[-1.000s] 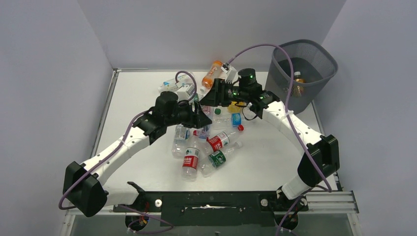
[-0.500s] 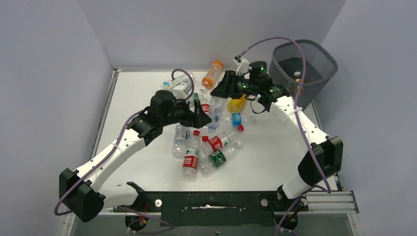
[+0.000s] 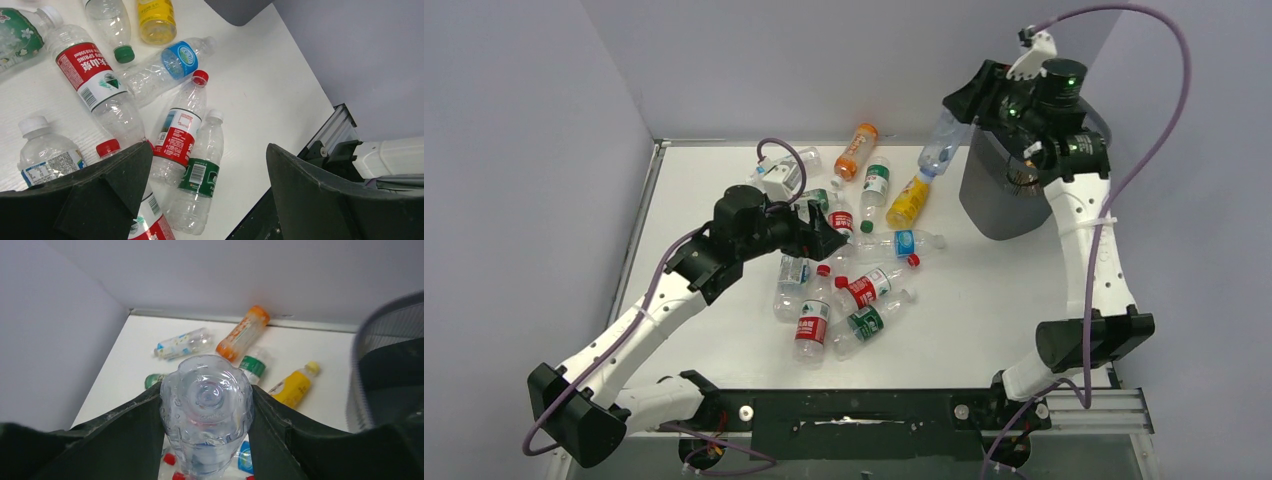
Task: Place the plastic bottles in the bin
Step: Place the plastic bottle in the trash bin.
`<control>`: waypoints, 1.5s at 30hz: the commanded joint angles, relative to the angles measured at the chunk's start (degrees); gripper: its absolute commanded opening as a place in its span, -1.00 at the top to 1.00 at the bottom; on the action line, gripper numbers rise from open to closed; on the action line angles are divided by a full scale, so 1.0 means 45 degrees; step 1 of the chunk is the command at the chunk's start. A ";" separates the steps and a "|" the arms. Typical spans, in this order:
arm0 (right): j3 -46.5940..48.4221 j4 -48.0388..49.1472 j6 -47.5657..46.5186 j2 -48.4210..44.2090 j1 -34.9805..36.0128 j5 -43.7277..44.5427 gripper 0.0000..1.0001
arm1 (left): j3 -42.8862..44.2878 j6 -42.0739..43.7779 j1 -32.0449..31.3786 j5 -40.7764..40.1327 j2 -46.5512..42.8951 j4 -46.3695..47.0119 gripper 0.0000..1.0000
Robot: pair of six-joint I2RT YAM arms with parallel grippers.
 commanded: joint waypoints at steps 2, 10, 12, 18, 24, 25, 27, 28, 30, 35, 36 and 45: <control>0.1191 0.0024 -0.0329 -0.0302 -0.1642 0.1004 0.16 | -0.0290 0.0248 0.0190 -0.0175 -0.0366 0.0241 -0.70; 0.0841 0.1816 0.0359 -0.0736 -0.4450 0.0788 0.13 | -0.0646 0.0306 0.0256 -0.0369 -0.0457 -0.0025 -0.71; 0.0754 0.2114 0.0482 -0.0735 -0.4980 0.0602 0.13 | -0.0707 0.0324 0.0277 -0.0337 -0.0486 -0.0075 -0.71; 0.0430 0.2948 0.1000 -0.0557 -0.6092 0.0169 0.12 | -0.0760 0.0363 0.0344 -0.0179 -0.0357 -0.0107 -0.71; 0.0258 0.3340 0.1146 0.0038 -0.6268 0.0079 0.04 | -0.0757 0.0406 0.0420 -0.0147 -0.0115 -0.0146 -0.71; 0.0265 0.3320 0.1141 0.0188 -0.6268 0.0018 -0.04 | -0.0769 0.0405 0.0414 -0.0131 -0.0048 -0.0147 -0.71; 0.0258 0.3198 0.1093 0.0489 -0.6267 -0.0041 -0.35 | -0.0794 0.0409 0.0424 -0.0132 0.0028 -0.0159 -0.71; 0.0250 0.3126 0.1064 0.0601 -0.6263 -0.0075 -0.49 | -0.0825 0.0405 0.0408 -0.0141 0.0058 -0.0168 -0.72; 0.0246 0.2989 0.0946 0.0749 -0.6256 -0.0086 -0.63 | -0.0871 0.0405 0.0409 -0.0192 0.0097 -0.0196 -0.71; 0.0267 0.2711 0.0789 0.0800 -0.6265 -0.0123 -0.79 | -0.0869 0.0347 0.0420 -0.0182 0.0258 -0.0193 -0.71; 0.0237 0.2694 0.0804 0.0757 -0.6253 -0.0159 -0.79 | -0.0859 0.0329 0.0427 -0.0177 0.0296 -0.0209 -0.71; 0.0011 0.1924 0.0721 -0.0065 -0.5981 -0.0830 -0.86 | -0.1013 0.0074 0.0425 -0.0142 0.0671 -0.0703 -0.72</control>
